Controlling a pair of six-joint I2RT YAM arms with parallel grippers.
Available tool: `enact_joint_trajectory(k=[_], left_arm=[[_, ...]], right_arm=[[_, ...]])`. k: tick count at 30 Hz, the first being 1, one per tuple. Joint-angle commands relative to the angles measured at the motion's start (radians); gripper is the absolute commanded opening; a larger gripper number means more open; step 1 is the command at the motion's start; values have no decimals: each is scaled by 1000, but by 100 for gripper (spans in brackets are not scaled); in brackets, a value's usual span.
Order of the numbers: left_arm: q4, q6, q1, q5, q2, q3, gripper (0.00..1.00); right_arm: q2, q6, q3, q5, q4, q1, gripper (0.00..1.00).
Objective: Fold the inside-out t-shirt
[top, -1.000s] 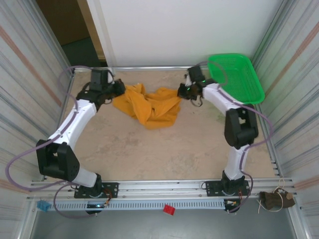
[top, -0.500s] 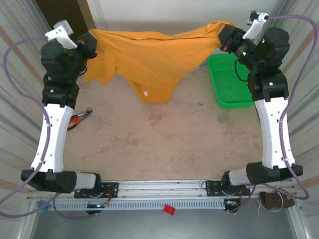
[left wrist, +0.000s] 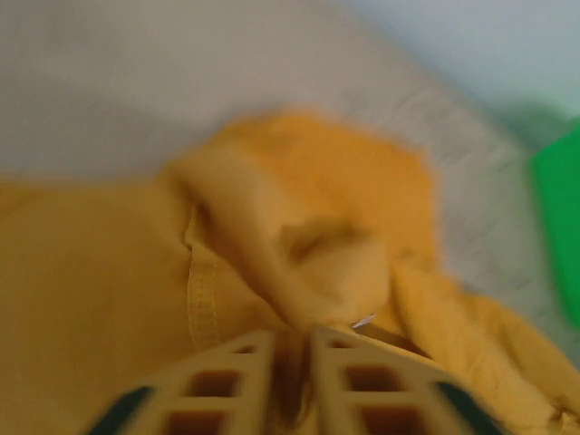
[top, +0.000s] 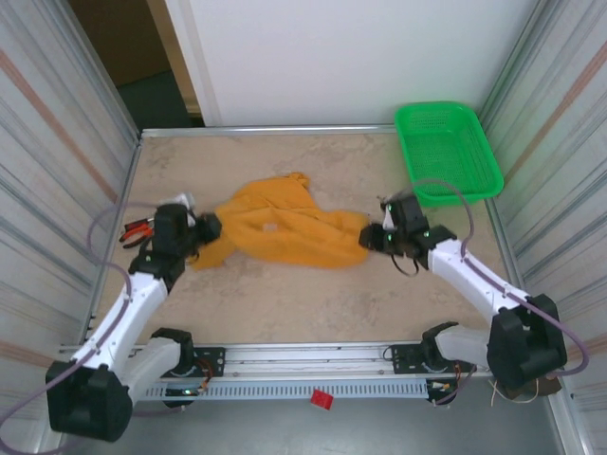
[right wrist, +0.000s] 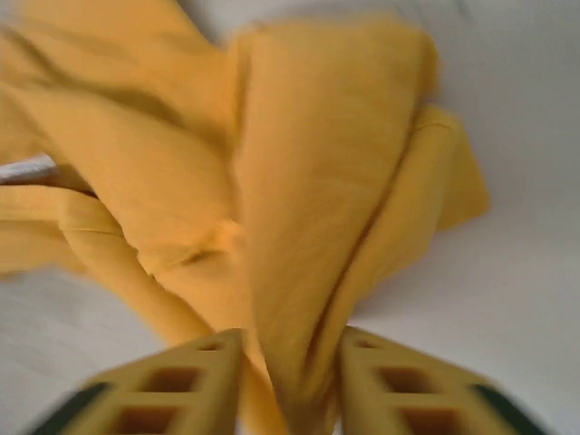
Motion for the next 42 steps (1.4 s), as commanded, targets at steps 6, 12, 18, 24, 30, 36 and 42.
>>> enact_joint_trajectory(k=[6, 12, 18, 24, 30, 36, 42], left_arm=[[-76, 35, 10, -119, -62, 99, 75], [-211, 85, -41, -150, 185, 231, 76], [-414, -107, -156, -236, 173, 179, 76], [-535, -294, -246, -316, 81, 70, 77], [-414, -267, -223, -343, 151, 9, 77], [-305, -187, -193, -332, 280, 43, 76], [-221, -168, -181, -320, 377, 42, 73]], right_arm=[[23, -48, 207, 157, -43, -32, 61], [303, -138, 399, 97, -51, -29, 62], [304, -131, 342, 98, -126, 15, 65], [201, -57, 206, 124, -195, 74, 75], [230, -69, 209, 119, -163, 173, 73], [330, -104, 293, 110, -141, 273, 68], [463, -121, 340, 130, -109, 334, 70]])
